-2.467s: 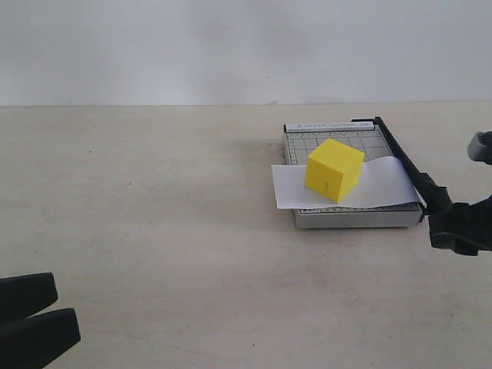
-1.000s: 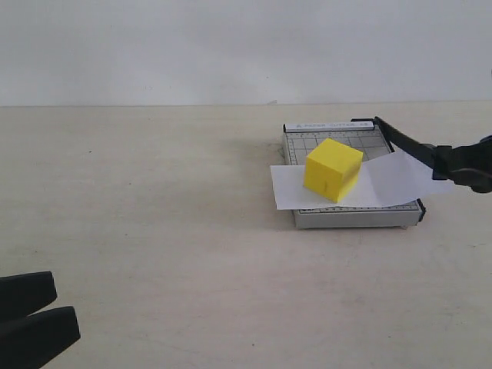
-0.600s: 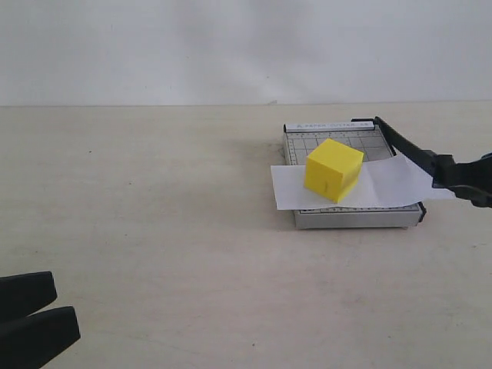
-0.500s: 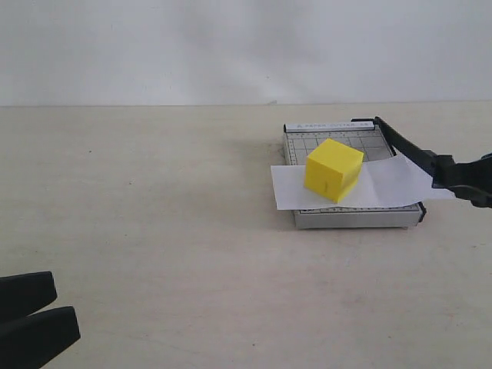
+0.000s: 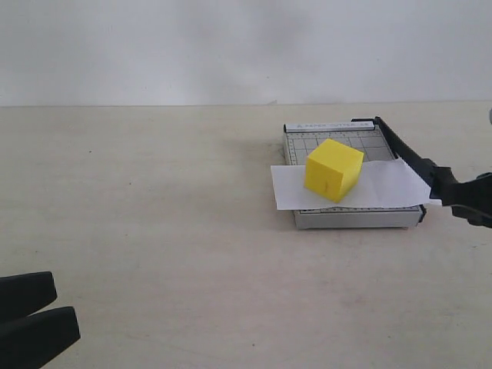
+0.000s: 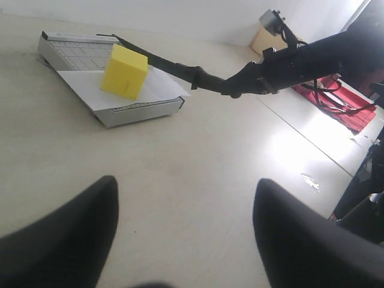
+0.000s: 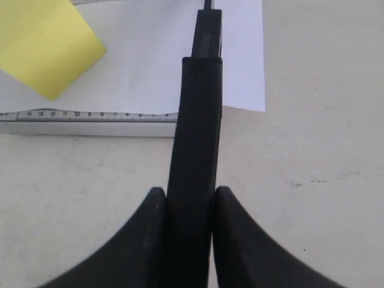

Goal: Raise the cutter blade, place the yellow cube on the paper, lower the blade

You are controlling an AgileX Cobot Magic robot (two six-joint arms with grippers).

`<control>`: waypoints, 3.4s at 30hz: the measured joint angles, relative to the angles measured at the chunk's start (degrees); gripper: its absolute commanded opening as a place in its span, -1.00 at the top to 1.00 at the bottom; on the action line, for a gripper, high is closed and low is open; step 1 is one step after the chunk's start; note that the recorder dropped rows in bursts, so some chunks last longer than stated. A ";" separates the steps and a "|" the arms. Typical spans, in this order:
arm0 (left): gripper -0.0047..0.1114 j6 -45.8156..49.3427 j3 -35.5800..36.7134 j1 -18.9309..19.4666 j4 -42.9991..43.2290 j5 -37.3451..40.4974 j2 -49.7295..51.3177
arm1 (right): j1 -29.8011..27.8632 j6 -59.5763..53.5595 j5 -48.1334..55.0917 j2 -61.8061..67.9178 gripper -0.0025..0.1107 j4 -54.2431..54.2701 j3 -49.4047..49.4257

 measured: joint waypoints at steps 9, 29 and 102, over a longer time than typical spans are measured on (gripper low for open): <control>-0.14 0.00 0.00 0.00 0.00 0.00 0.00 | 0.35 -3.56 -1.87 0.90 0.96 3.48 1.70; -0.14 0.00 0.00 0.00 0.00 0.00 0.00 | 0.35 -9.44 -2.13 5.75 0.96 8.44 2.16; -0.14 0.82 -2.40 0.00 0.00 -0.24 0.00 | 0.36 -8.33 4.97 -9.66 -0.21 9.04 -4.17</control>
